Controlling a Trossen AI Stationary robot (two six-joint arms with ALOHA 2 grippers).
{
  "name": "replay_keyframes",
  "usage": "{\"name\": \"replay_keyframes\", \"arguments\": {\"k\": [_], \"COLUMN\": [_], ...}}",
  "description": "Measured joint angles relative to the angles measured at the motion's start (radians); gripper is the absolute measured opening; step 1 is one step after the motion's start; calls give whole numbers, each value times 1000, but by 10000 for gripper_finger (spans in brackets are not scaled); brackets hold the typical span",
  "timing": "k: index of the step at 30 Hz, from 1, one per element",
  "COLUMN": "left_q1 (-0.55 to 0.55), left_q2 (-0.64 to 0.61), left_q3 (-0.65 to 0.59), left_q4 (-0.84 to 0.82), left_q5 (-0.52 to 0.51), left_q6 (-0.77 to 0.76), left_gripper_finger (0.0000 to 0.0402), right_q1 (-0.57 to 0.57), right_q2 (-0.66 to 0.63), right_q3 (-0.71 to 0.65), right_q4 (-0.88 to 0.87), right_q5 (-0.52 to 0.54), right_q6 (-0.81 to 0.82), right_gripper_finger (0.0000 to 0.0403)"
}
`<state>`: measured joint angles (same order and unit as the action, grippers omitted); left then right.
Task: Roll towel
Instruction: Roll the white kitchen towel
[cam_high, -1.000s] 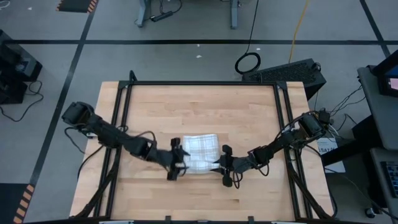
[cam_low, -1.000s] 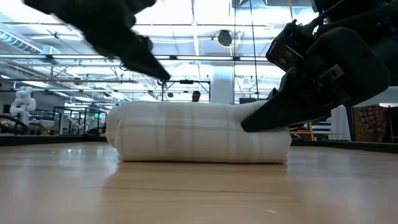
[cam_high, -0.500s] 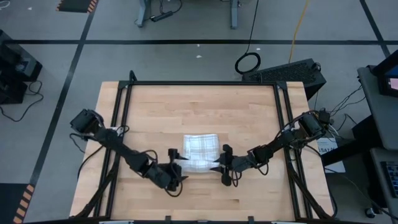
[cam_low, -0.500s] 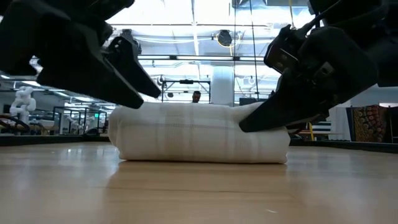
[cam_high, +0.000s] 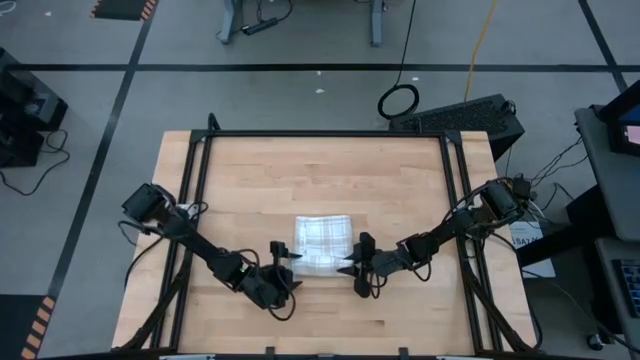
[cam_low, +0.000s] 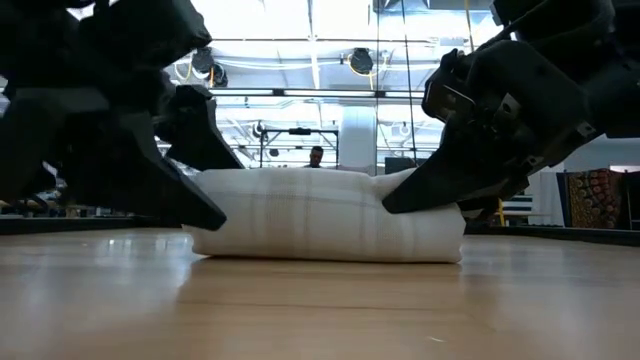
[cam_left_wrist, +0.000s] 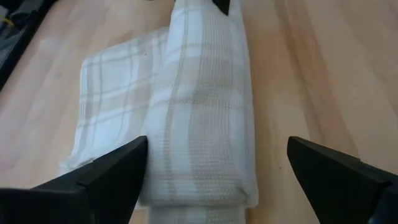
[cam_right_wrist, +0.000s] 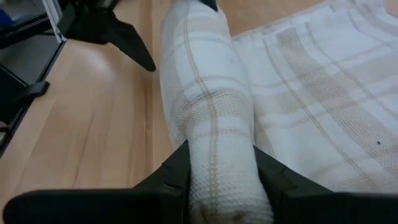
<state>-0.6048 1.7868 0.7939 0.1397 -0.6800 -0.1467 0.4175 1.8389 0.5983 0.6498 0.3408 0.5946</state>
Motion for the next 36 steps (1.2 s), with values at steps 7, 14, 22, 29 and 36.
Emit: {"name": "replay_keyframes", "arguments": {"k": [7, 14, 22, 29, 36], "left_q1": [-1, 3, 29, 75, 128], "left_q2": [40, 40, 39, 23, -4], "left_q3": [1, 1, 1, 3, 3], "left_q4": [36, 37, 36, 33, 7], "left_q5": [-57, -53, 26, 162, 309], "left_q6": [-5, -37, -81, -173, -250], "left_gripper_finger": [361, 265, 149, 99, 95], "right_q1": [-17, -27, -24, -22, 42], "right_q2": [0, 1, -5, -78, -166], "right_q3": [-1, -2, -2, -6, -6], "right_q4": [-1, -3, -3, -72, -158], "right_q5": [-31, -63, -82, -89, 1], "right_q6": [47, 52, 47, -83, -351], "right_gripper_finger": [93, 93, 120, 219, 286]}}
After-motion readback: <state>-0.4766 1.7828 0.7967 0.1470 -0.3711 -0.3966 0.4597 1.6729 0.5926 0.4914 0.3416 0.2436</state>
